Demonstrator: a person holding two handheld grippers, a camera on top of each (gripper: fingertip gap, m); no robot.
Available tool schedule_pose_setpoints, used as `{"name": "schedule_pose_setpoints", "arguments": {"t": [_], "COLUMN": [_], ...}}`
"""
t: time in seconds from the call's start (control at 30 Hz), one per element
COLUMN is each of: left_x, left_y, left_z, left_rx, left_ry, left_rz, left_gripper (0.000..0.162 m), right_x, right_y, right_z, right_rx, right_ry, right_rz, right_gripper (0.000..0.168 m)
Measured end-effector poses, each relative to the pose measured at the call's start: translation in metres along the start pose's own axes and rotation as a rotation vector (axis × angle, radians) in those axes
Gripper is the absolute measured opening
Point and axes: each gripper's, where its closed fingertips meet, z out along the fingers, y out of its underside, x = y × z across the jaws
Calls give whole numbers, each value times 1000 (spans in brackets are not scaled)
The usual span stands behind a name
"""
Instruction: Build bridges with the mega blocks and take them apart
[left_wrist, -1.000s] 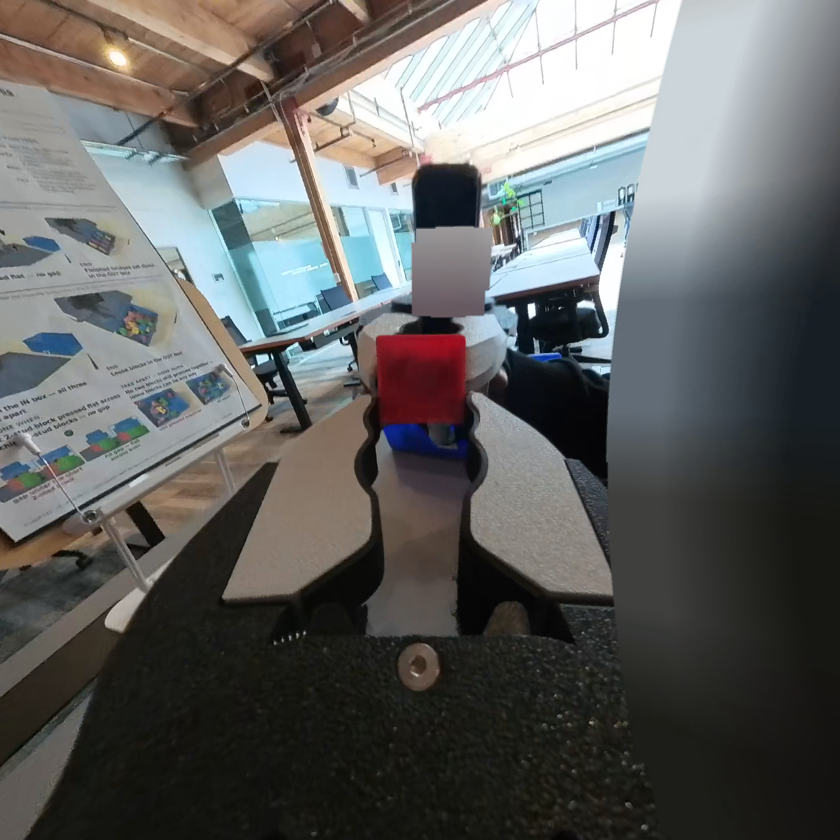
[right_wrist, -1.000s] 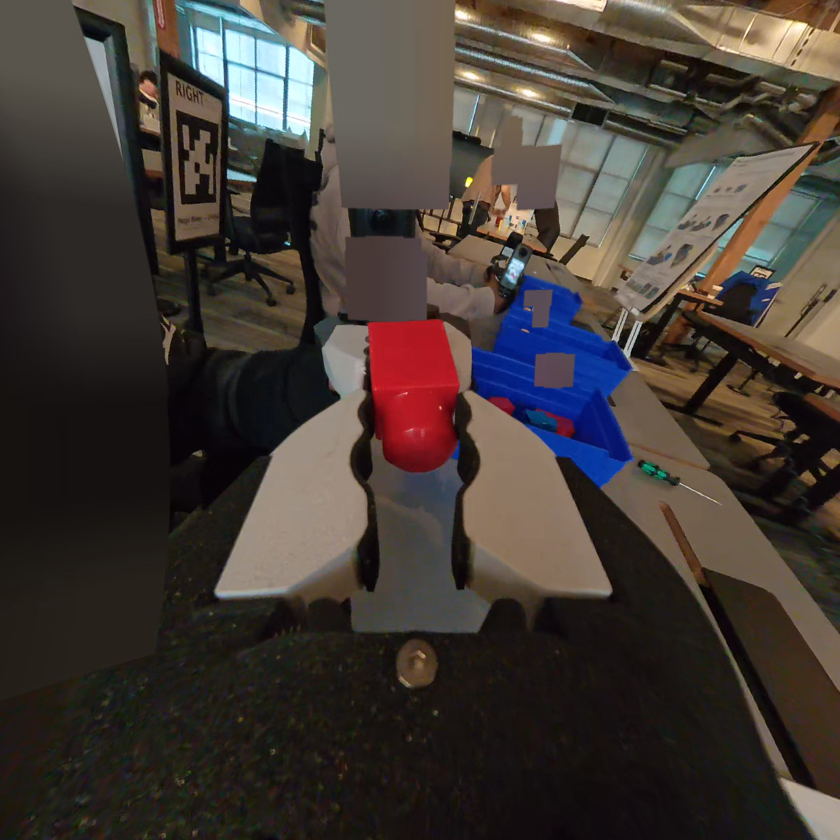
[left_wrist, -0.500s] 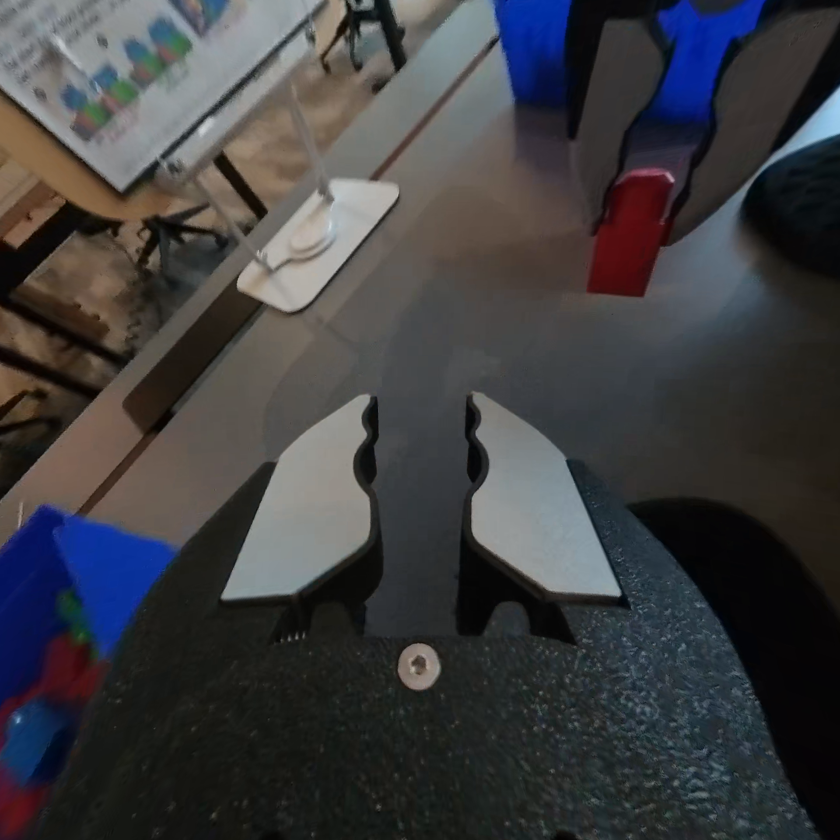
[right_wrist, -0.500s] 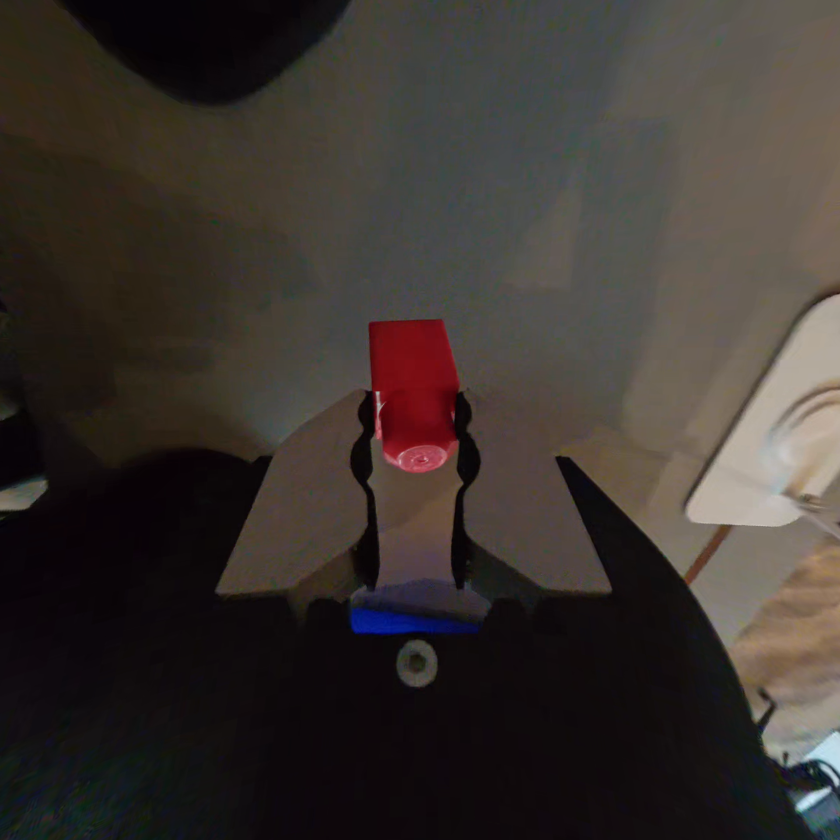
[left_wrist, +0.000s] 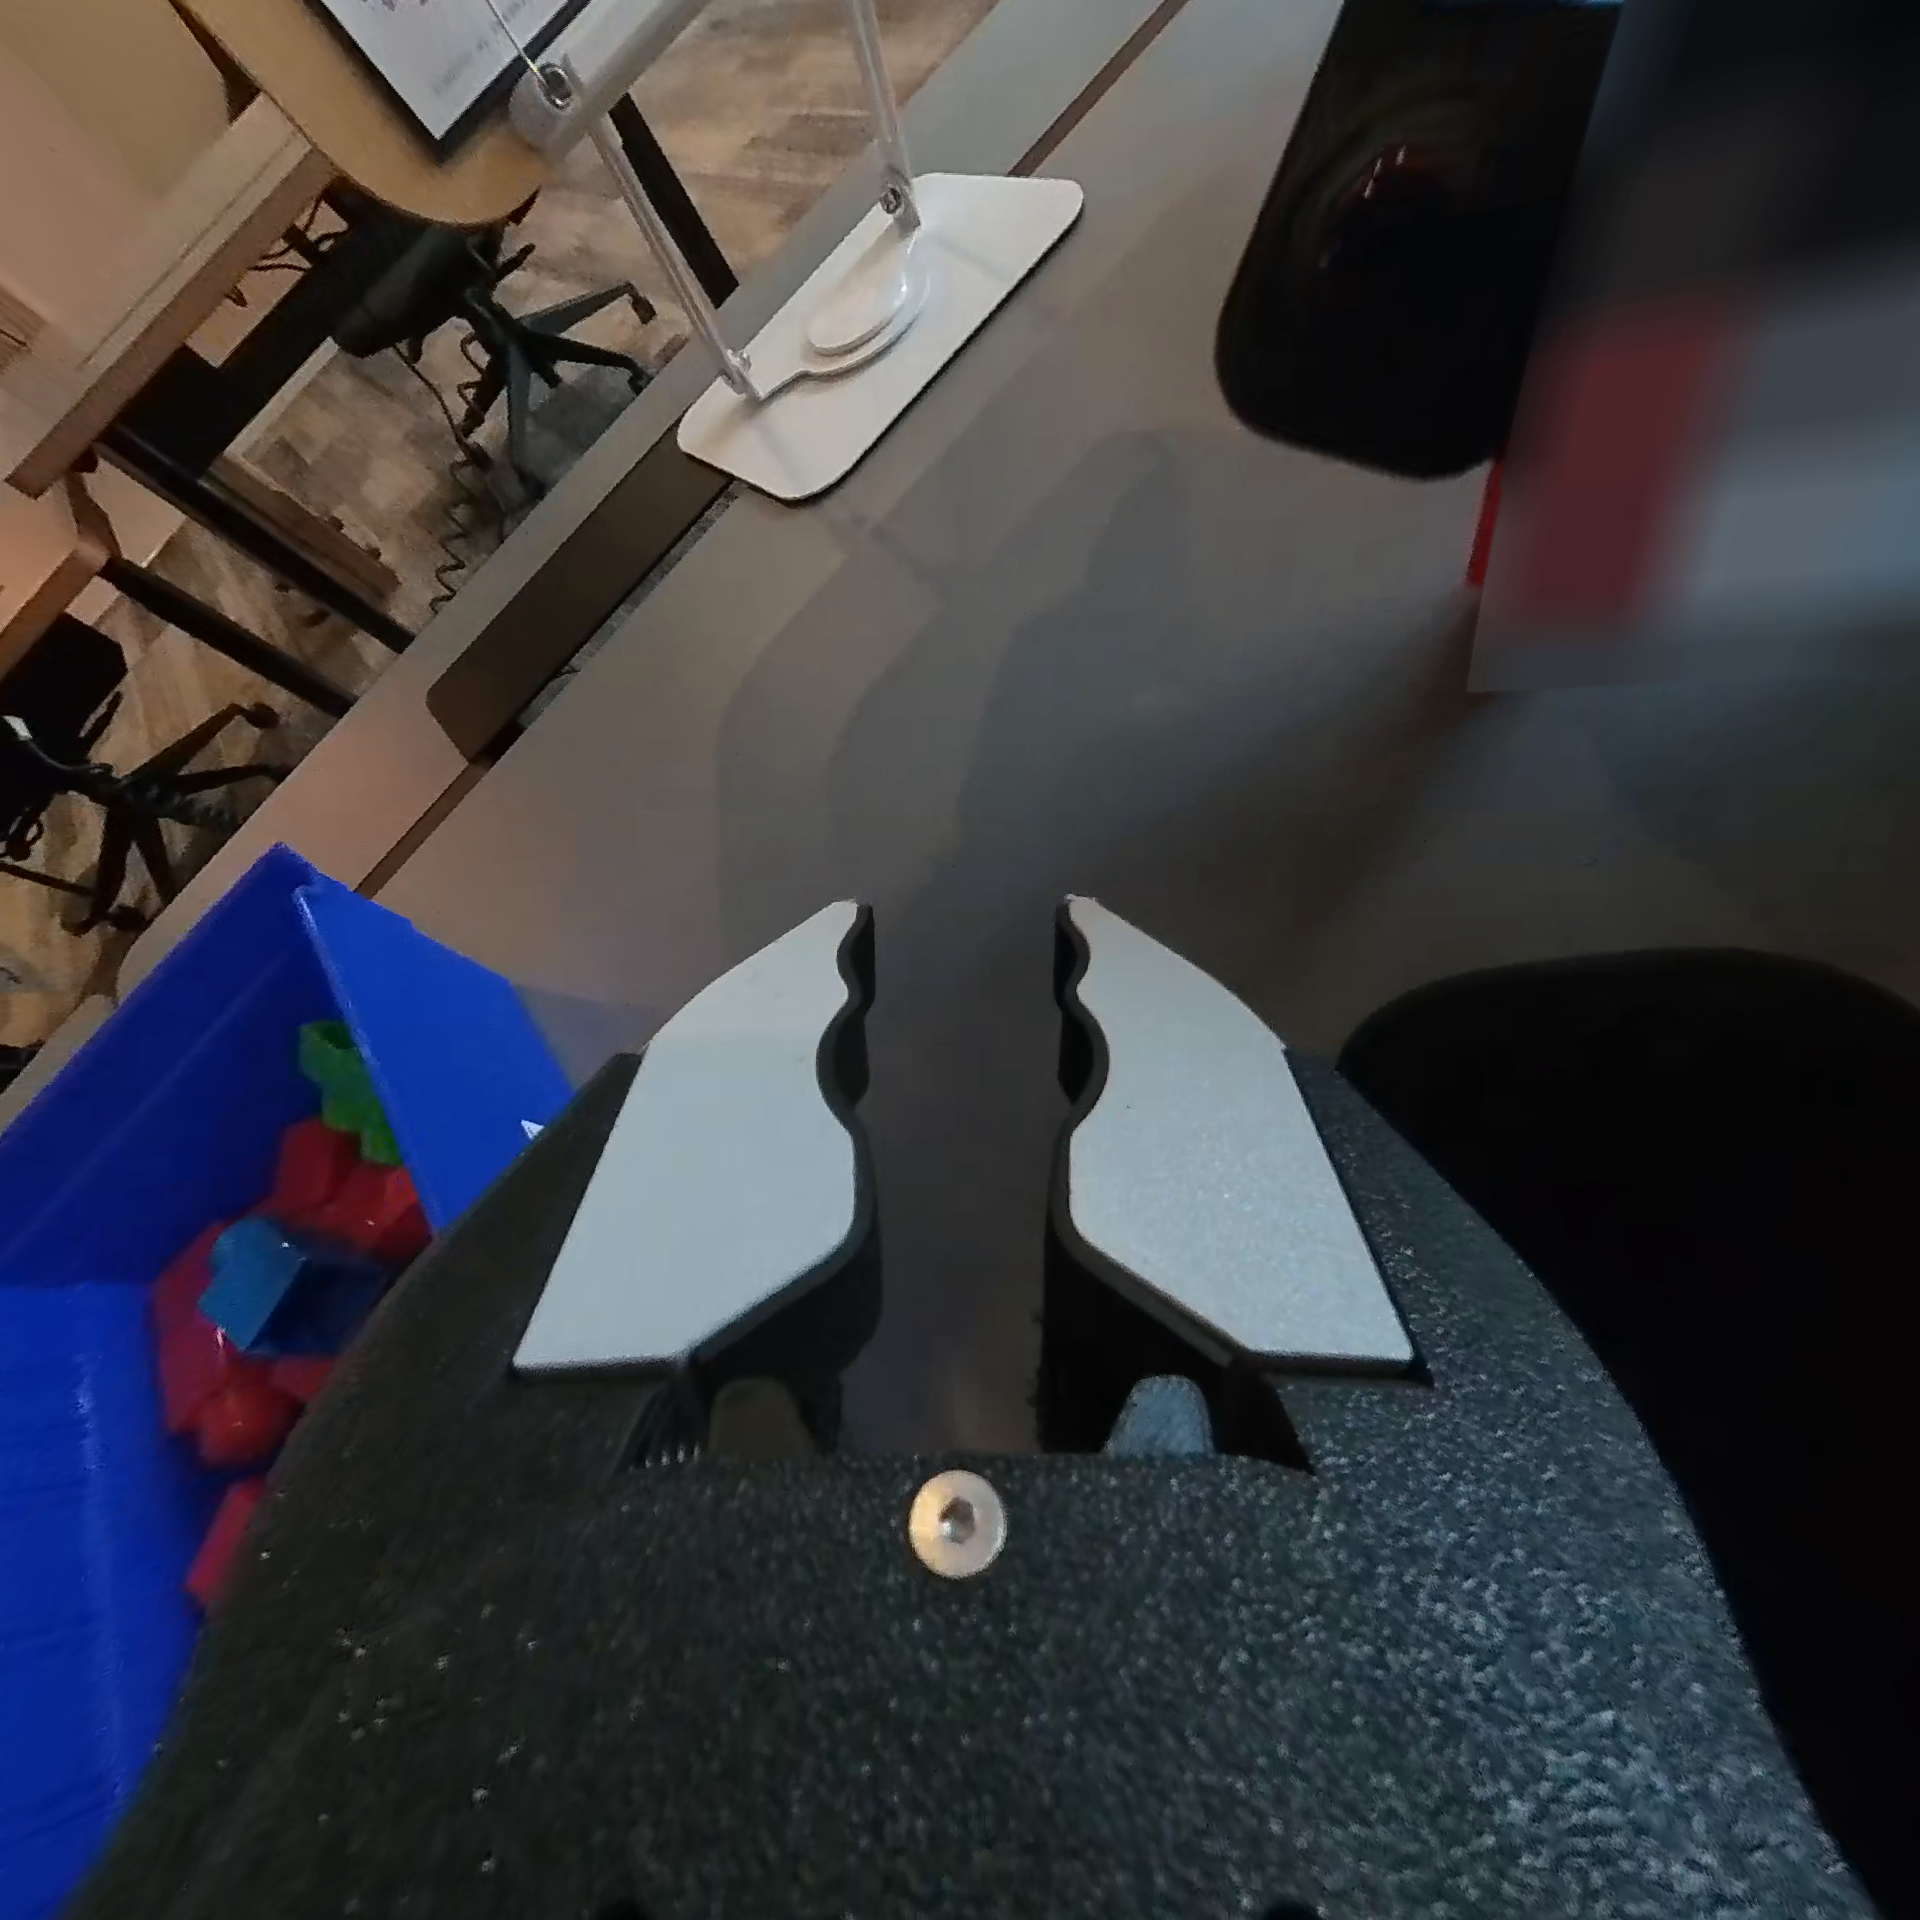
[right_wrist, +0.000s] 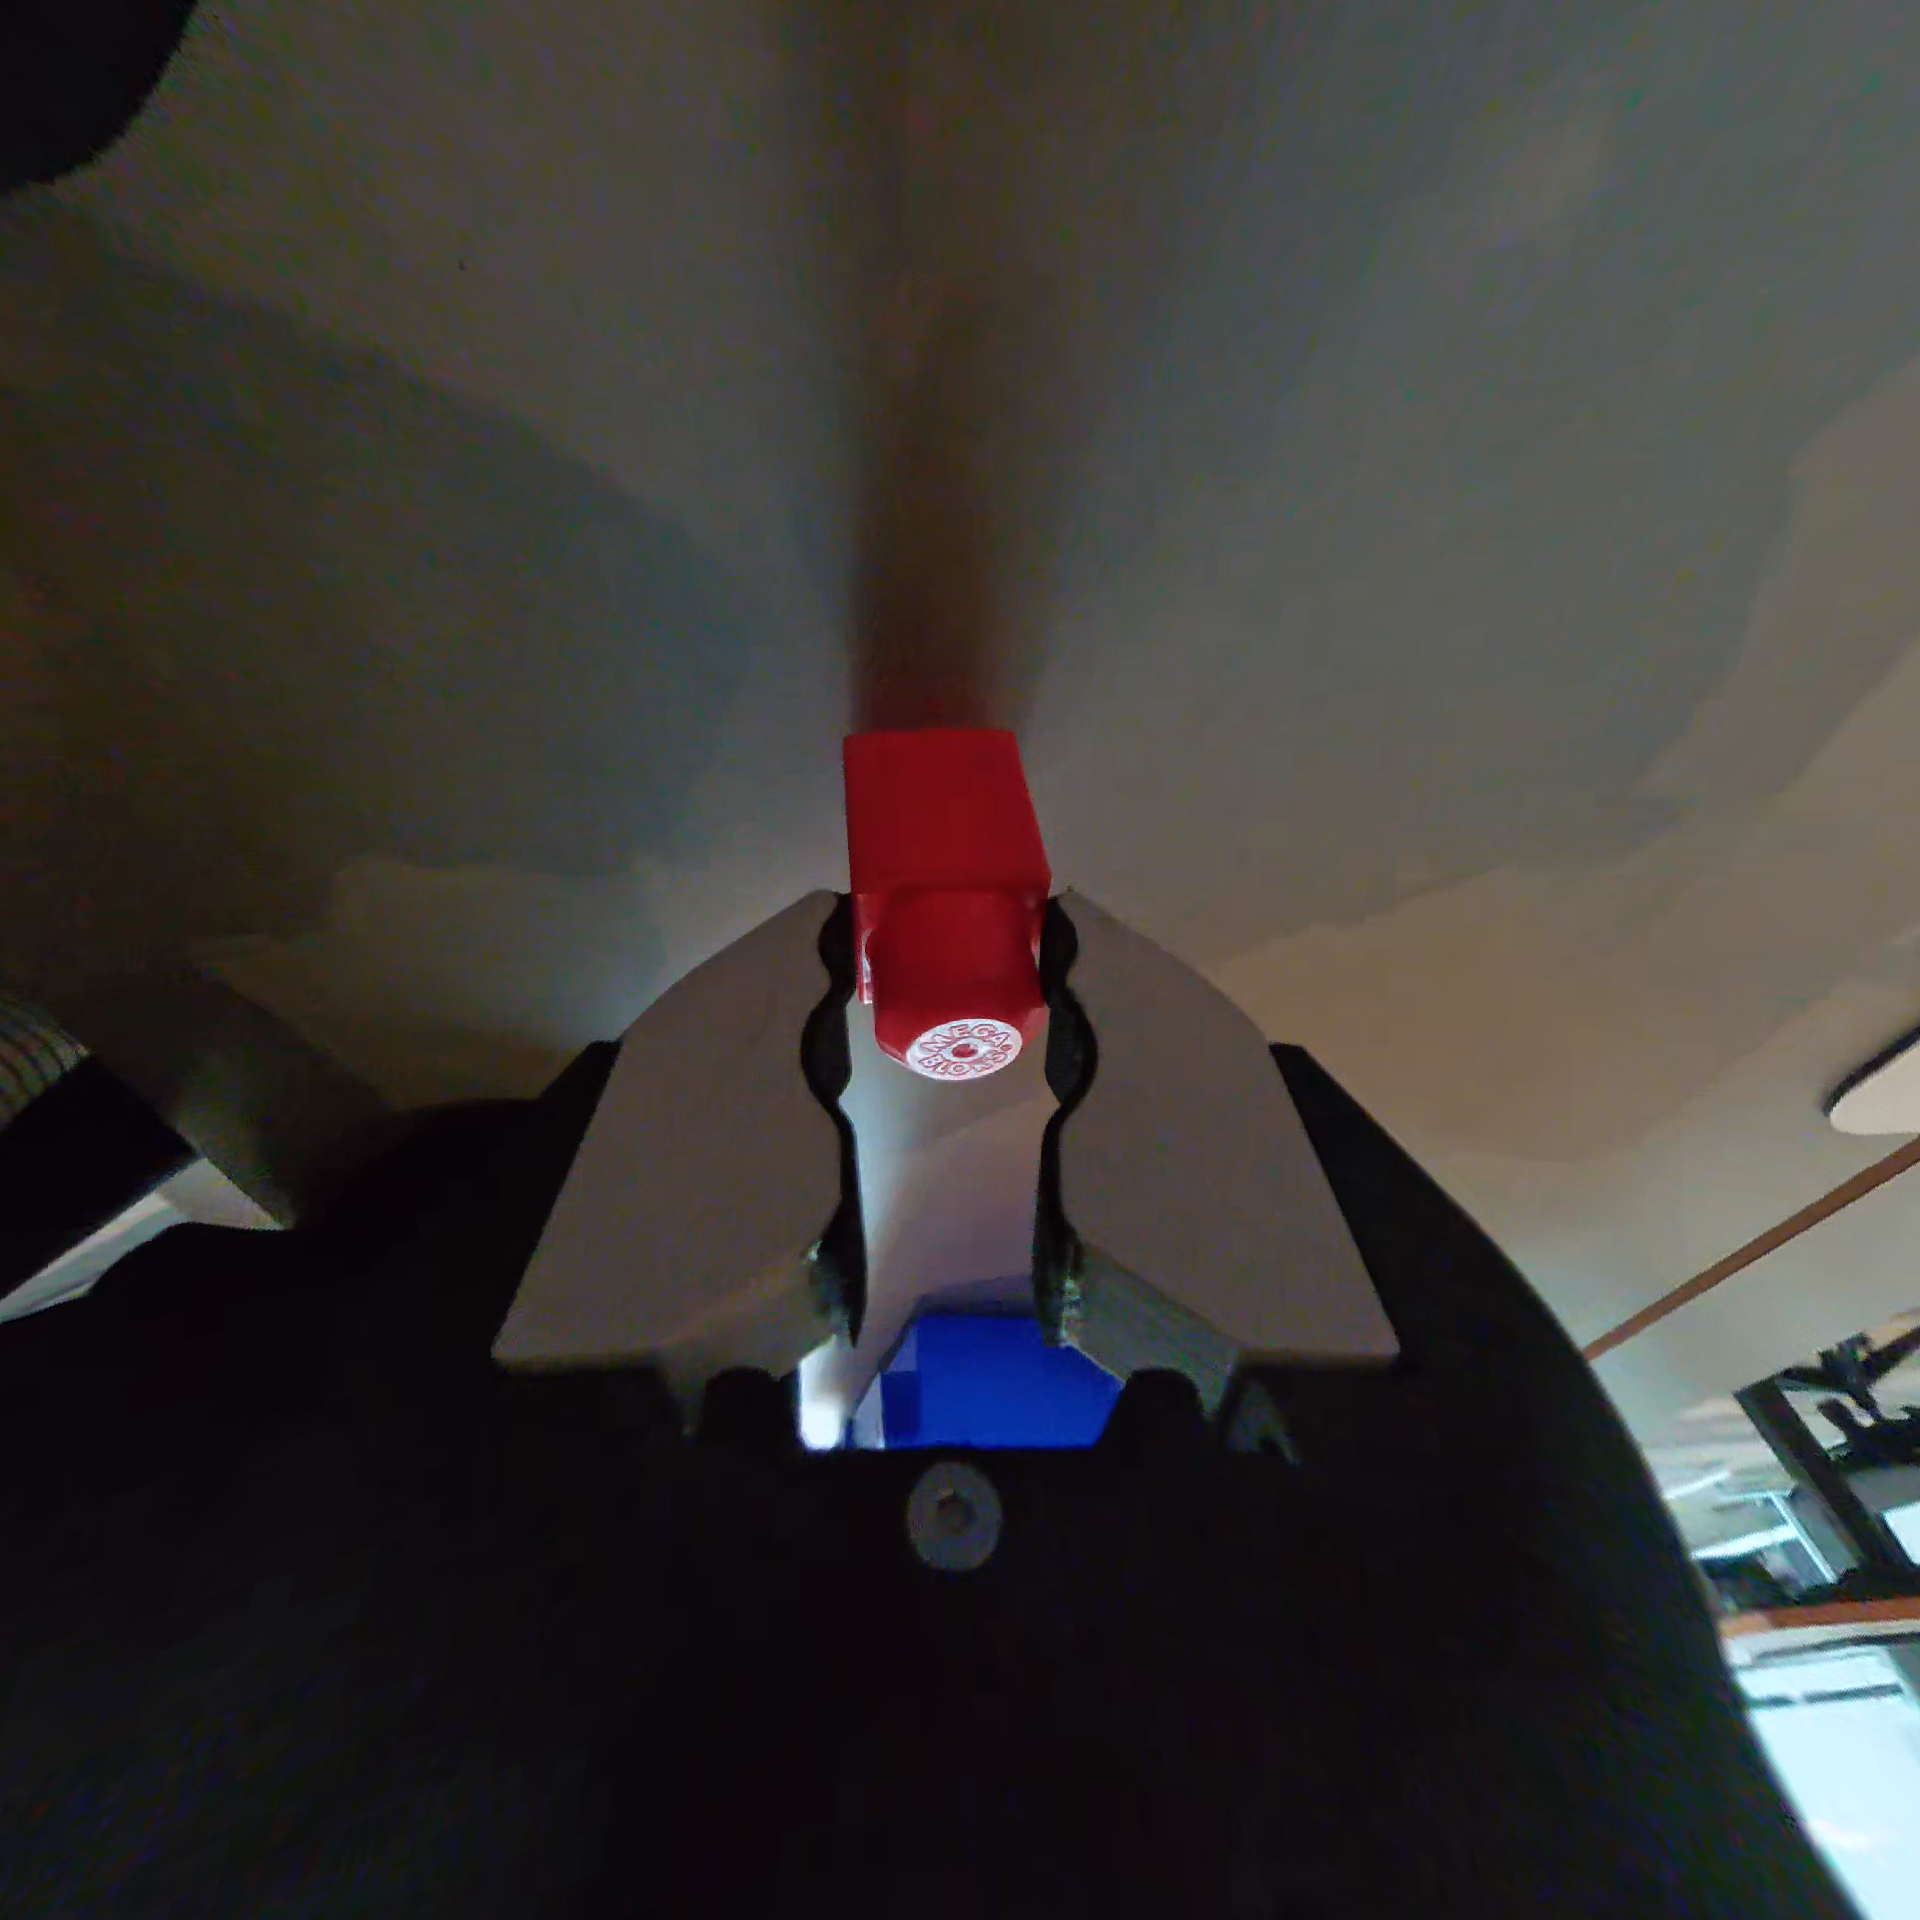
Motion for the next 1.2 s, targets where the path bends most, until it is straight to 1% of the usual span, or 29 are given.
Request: {"name": "schedule_pose_setpoints", "arguments": {"t": [0.13, 0.23, 0.43, 0.77, 0.8, 0.87, 0.97, 1.1, 1.2], "left_x": [1, -2, -5, -10, -11, -15, -28, -57, -92], "left_y": [-1, 4, 3, 4, 4, 4, 8, 17, 27], "left_z": [0, 1, 2, 0, -2, -6, -16, -35, -52], "left_rx": [14, -9, 3, -12, -13, -17, -27, -63, -114], "left_ry": [13, -3, 2, -20, -23, -39, -85, -161, -224], "left_rz": [6, 20, 12, 30, 26, 12, -11, -19, -36], "left_gripper": [33, 33, 33, 32, 32, 32, 33, 37, 38], "right_x": [1, 2, 7, 7, 7, 11, 21, 36, 51], "right_y": [-4, -6, -8, -12, -12, -12, -14, -4, 15], "right_z": [3, 3, 3, -6, -9, -19, -44, -79, -98], "right_rx": [-34, -35, -31, 29, 47, 109, 285, 537, 645], "right_ry": [19, 26, 52, 67, 72, 106, 179, 255, 313], "right_rz": [-2, -1, 1, -1, -3, -15, -104, -128, -75], "right_gripper": [33, 34, 34, 38, 39, 47, 59, 62, 61]}}
